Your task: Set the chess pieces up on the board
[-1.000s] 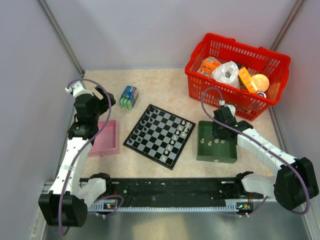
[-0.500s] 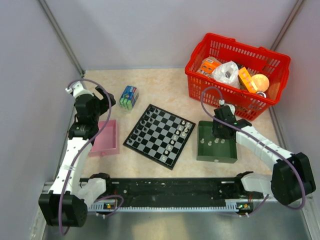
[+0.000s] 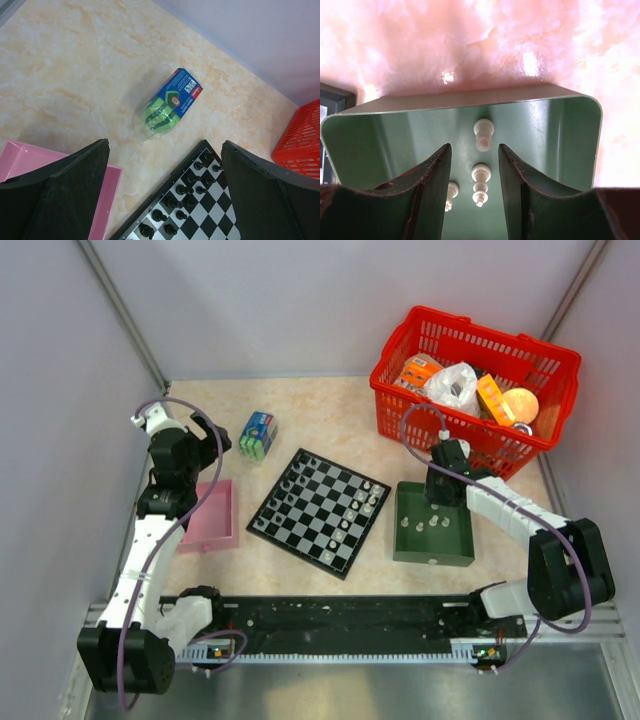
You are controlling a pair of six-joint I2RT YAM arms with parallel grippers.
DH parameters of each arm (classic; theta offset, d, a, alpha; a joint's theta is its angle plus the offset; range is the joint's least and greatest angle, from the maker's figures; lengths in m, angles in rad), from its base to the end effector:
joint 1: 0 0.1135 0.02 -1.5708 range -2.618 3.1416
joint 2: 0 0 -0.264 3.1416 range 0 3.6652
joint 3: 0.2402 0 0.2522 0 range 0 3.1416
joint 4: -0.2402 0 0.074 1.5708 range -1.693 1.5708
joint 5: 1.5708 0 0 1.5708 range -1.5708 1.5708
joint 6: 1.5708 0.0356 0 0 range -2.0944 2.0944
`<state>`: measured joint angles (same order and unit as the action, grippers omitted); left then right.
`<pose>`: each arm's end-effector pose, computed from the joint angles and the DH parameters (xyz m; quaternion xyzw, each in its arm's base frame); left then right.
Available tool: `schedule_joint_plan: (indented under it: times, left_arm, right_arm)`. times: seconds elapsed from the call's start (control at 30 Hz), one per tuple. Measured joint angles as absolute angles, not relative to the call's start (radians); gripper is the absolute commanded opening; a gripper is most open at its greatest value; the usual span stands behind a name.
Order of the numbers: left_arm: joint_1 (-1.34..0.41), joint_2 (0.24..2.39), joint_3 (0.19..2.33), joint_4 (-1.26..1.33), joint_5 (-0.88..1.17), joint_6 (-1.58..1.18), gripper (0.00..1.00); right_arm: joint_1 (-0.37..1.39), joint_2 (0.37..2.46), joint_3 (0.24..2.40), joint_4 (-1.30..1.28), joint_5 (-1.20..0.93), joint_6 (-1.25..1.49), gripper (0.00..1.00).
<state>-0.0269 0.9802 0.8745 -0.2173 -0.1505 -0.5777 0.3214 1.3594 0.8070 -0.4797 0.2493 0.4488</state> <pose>0.2265 -0.0008 0.3319 -0.2623 0.7669 -0.1152 0.5743 0.2497 0.0739 0.2010 0.0939 0.9524 -0.0119 0.2897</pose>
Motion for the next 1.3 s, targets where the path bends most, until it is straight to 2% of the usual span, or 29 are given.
schedule_joint_plan:
  times: [0.93, 1.3]
  left_arm:
    - [-0.027, 0.98, 0.875, -0.217, -0.15, -0.578, 0.99]
    - [-0.027, 0.98, 0.875, -0.217, -0.15, -0.578, 0.99]
  right_arm:
    - [0.304, 1.419, 0.809, -0.454, 0.219, 0.384, 0.27]
    - [0.304, 1.425, 0.819, -0.462, 0.219, 0.37, 0.13]
